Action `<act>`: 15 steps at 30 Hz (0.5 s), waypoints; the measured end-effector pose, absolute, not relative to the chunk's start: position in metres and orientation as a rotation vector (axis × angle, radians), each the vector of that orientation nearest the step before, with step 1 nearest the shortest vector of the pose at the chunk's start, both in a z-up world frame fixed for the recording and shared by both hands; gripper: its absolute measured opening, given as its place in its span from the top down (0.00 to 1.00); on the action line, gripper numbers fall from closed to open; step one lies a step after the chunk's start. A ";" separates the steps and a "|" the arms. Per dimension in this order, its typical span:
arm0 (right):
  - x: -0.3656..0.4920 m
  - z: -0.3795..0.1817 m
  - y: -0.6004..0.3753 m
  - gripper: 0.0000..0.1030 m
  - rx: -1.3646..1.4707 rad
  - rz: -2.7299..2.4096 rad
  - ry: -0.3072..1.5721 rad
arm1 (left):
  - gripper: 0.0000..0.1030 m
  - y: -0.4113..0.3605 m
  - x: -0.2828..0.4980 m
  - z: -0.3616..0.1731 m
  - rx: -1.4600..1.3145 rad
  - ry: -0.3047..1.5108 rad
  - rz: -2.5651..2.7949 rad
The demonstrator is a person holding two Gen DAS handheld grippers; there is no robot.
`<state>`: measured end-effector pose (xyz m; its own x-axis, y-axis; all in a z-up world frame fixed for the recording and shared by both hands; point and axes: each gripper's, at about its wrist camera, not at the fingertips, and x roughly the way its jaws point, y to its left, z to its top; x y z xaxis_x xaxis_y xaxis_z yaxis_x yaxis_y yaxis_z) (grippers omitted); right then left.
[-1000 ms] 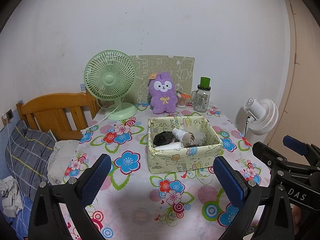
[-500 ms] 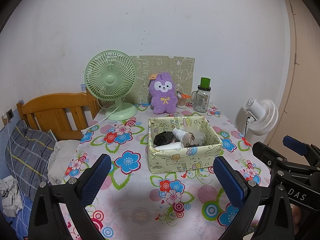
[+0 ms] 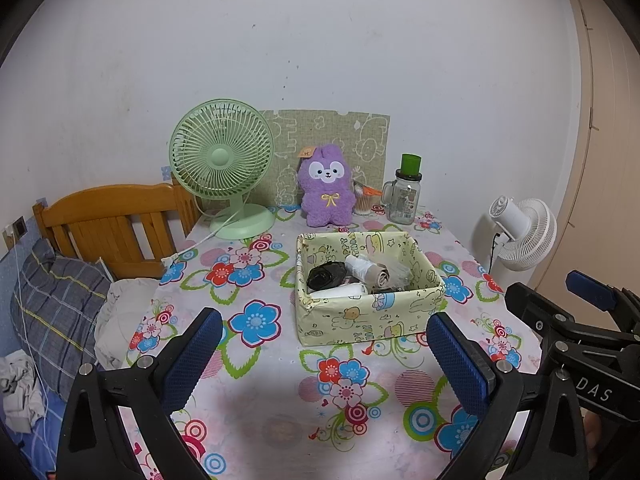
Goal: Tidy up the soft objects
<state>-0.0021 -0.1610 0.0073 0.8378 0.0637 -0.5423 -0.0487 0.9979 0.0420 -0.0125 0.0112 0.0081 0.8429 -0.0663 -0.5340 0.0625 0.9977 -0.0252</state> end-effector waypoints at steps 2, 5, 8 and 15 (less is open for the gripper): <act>-0.002 0.007 -0.161 0.08 0.027 0.059 0.574 | 0.00 0.011 -0.013 0.008 -0.007 0.564 -0.067; -0.002 0.007 -0.161 0.08 0.027 0.060 0.574 | 0.00 0.011 -0.014 0.009 -0.007 0.563 -0.068; -0.002 0.007 -0.161 0.08 0.027 0.059 0.573 | 0.00 0.011 -0.013 0.009 -0.007 0.564 -0.068; -0.002 0.007 -0.161 0.08 0.027 0.060 0.573 | 0.00 0.011 -0.013 0.009 -0.008 0.564 -0.068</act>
